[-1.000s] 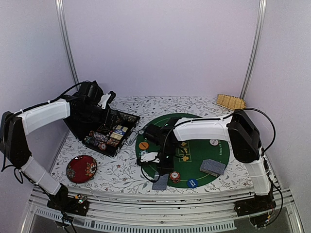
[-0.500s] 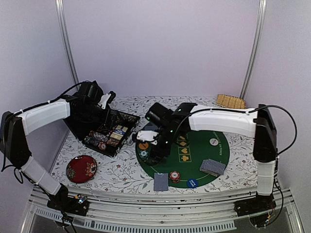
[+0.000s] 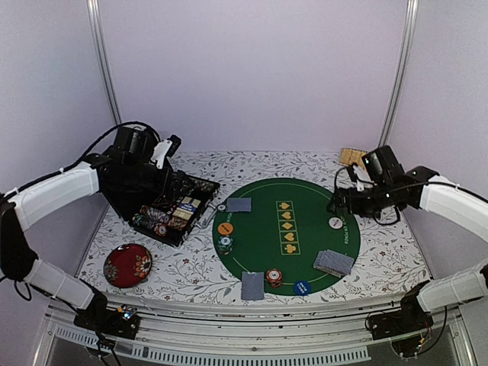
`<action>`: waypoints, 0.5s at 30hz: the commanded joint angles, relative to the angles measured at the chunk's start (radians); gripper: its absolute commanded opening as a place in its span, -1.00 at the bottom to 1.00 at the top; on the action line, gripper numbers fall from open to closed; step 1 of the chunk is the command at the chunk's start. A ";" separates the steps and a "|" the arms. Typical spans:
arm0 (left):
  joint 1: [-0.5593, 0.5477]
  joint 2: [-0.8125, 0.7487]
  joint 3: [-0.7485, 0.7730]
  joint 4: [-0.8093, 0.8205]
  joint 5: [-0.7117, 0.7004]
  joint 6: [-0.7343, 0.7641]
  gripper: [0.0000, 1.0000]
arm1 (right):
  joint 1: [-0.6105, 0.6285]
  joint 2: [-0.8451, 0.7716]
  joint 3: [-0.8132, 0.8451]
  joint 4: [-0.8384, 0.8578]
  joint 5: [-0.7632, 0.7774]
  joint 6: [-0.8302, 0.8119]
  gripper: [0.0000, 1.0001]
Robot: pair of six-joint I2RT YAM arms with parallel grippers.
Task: Distribute texas hold em gaming equipment
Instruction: Move the poker card to the face-down deck piles.
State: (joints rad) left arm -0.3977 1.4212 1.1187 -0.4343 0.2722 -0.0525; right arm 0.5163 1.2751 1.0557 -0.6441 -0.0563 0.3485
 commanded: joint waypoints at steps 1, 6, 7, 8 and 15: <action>-0.060 -0.153 -0.089 0.168 -0.048 0.097 0.97 | -0.036 -0.128 -0.212 -0.080 -0.073 0.253 0.98; -0.093 -0.343 -0.275 0.408 -0.213 0.128 0.97 | -0.044 -0.151 -0.353 -0.068 -0.146 0.288 0.98; -0.092 -0.398 -0.315 0.466 -0.275 0.108 0.97 | -0.046 -0.155 -0.369 -0.069 -0.136 0.293 0.98; -0.090 -0.443 -0.360 0.526 -0.352 0.076 0.97 | -0.049 -0.157 -0.386 -0.068 -0.130 0.296 0.98; -0.089 -0.660 -0.673 0.953 -0.655 -0.052 0.97 | -0.061 -0.127 -0.495 0.041 -0.168 0.335 0.94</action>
State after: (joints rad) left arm -0.4843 0.8207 0.5552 0.2241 -0.1879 -0.0494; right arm 0.4637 1.1397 0.5991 -0.6777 -0.2001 0.6373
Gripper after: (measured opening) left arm 0.984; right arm 0.986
